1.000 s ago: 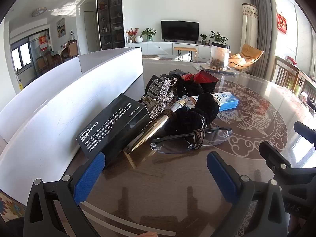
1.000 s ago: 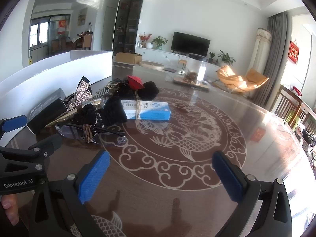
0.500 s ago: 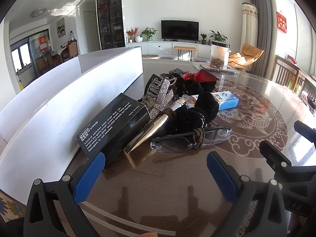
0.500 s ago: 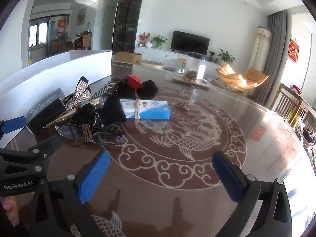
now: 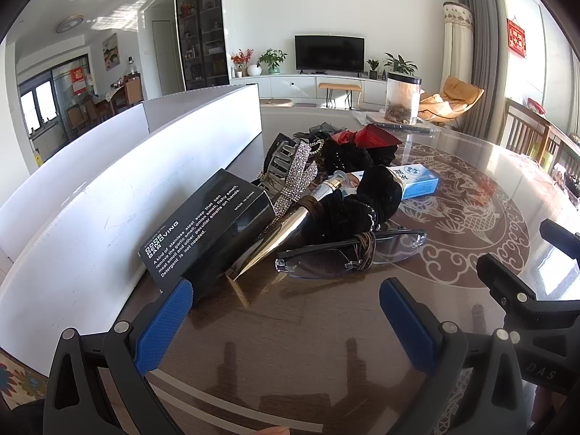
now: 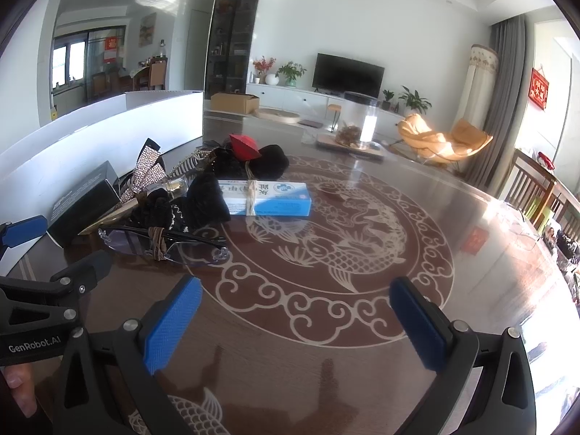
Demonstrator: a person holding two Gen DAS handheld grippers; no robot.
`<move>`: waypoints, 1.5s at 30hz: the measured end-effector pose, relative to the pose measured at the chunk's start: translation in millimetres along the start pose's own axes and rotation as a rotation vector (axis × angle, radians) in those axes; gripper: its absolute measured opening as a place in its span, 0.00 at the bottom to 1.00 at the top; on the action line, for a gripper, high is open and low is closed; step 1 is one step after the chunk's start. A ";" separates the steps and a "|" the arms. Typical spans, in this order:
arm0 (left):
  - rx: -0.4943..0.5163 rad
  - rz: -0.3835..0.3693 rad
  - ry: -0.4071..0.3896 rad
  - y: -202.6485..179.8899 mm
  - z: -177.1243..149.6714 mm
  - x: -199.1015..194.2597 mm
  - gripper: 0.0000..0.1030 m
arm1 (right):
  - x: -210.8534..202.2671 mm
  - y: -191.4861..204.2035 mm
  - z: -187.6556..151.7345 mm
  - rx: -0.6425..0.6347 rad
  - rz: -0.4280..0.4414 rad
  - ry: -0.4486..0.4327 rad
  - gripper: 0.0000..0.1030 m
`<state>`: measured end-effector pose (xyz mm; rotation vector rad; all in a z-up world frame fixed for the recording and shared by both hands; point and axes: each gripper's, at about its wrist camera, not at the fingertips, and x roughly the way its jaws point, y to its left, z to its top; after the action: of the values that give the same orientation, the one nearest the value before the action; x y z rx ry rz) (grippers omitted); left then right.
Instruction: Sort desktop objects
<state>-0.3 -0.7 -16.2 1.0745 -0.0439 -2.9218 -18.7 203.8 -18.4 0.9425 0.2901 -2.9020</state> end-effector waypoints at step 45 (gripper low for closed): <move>0.043 0.082 0.124 -4.9 -4.1 12.4 1.00 | 61.7 -21.1 -6.1 0.120 0.043 0.306 1.00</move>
<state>-7.1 3.7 -27.5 1.2268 -0.1442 -2.7887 -67.8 224.8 -56.3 1.3967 0.1109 -2.7557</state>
